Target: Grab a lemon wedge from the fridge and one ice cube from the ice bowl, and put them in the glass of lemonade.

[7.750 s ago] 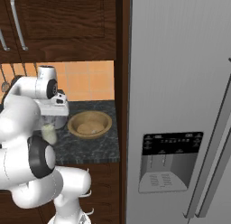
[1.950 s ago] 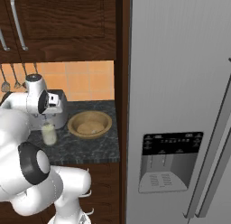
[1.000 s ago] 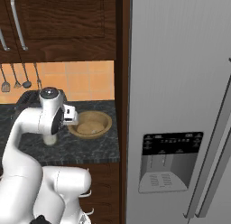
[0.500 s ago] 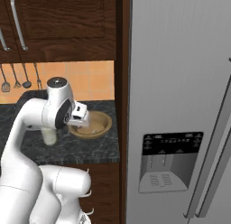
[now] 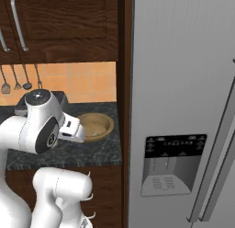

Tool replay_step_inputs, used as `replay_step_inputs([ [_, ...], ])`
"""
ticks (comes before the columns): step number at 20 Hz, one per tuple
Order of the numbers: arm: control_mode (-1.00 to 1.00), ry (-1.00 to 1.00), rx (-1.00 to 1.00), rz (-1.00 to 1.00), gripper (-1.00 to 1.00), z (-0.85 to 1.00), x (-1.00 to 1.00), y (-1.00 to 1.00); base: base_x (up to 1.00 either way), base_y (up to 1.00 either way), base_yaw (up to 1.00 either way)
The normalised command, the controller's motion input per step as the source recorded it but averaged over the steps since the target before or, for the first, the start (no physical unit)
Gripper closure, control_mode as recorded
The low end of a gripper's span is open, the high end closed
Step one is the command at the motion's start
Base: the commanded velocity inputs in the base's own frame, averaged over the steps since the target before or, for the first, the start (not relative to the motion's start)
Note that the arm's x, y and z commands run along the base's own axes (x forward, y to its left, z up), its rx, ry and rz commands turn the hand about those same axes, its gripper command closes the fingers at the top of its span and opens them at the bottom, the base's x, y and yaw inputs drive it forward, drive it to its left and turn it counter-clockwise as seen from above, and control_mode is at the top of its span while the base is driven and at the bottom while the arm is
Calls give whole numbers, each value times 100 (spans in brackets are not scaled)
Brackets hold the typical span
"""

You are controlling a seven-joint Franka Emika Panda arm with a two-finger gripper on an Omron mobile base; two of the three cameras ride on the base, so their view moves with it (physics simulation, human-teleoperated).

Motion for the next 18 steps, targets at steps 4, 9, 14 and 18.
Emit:
replay_step_inputs([
  [4, -100, -3, 0, 0, -100, 0, -3, 0, 0, 0, 0],
  [9, -100, 0, 0, 0, -100, 0, 0, 0, 0, 0, 0],
  [14, 100, 0, 0, 0, -100, 0, 0, 0, -69, -26, -11],
  [18, 100, 0, 0, 0, -100, 0, 0, 0, -93, -39, -21],
])
